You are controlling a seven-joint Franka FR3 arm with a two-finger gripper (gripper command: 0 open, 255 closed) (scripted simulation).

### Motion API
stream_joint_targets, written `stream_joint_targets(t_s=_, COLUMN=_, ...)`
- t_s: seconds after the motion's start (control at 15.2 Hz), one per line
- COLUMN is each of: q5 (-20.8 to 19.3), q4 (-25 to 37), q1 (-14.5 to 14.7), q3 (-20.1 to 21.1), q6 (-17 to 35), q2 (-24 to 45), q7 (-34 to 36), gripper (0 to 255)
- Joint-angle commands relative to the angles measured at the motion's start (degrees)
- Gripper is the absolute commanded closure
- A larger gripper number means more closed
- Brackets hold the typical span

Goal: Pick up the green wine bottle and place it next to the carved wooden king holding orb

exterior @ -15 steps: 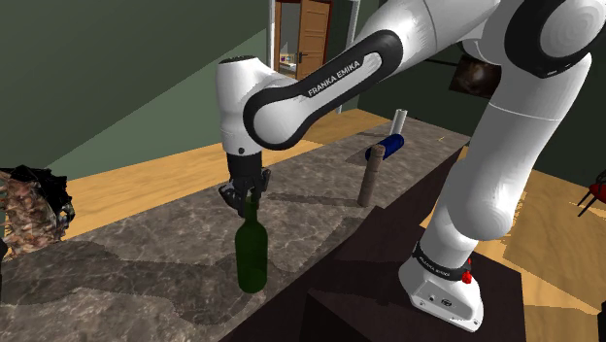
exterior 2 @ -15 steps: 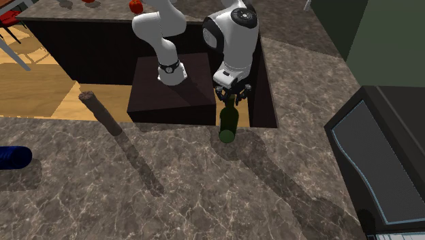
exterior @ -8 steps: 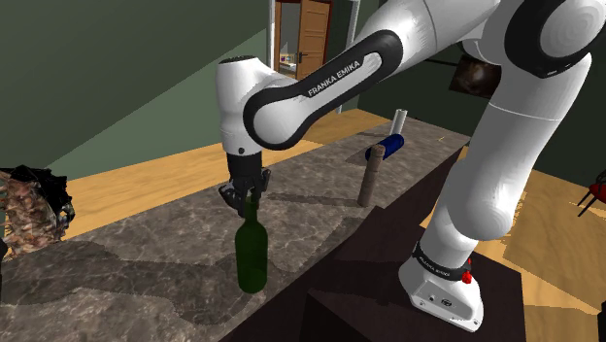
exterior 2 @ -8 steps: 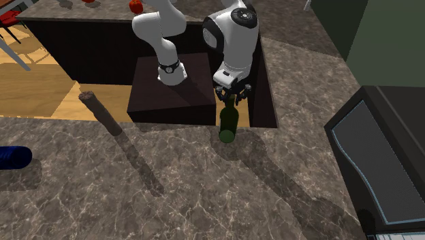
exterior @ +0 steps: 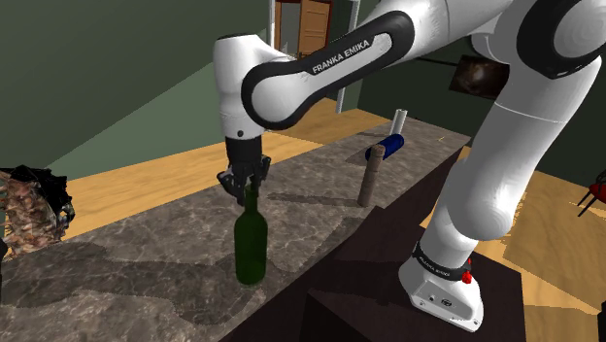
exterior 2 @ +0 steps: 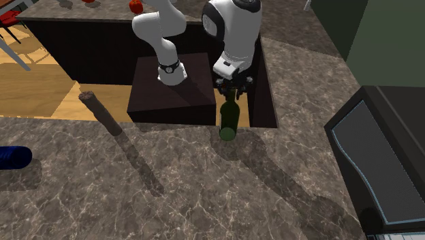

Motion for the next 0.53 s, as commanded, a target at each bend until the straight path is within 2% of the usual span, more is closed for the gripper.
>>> stream_joint_targets(t_s=0.0, q5=0.27, q4=0.91, q1=-0.01, q3=-0.04, q6=-1.59, q2=-0.73, q7=-0.14, gripper=255)
stream_joint_targets(t_s=0.46, q5=0.89, q4=4.56, q1=-0.11, q3=-0.30, q6=-6.93, q2=-2.55, q7=-0.54, gripper=255)
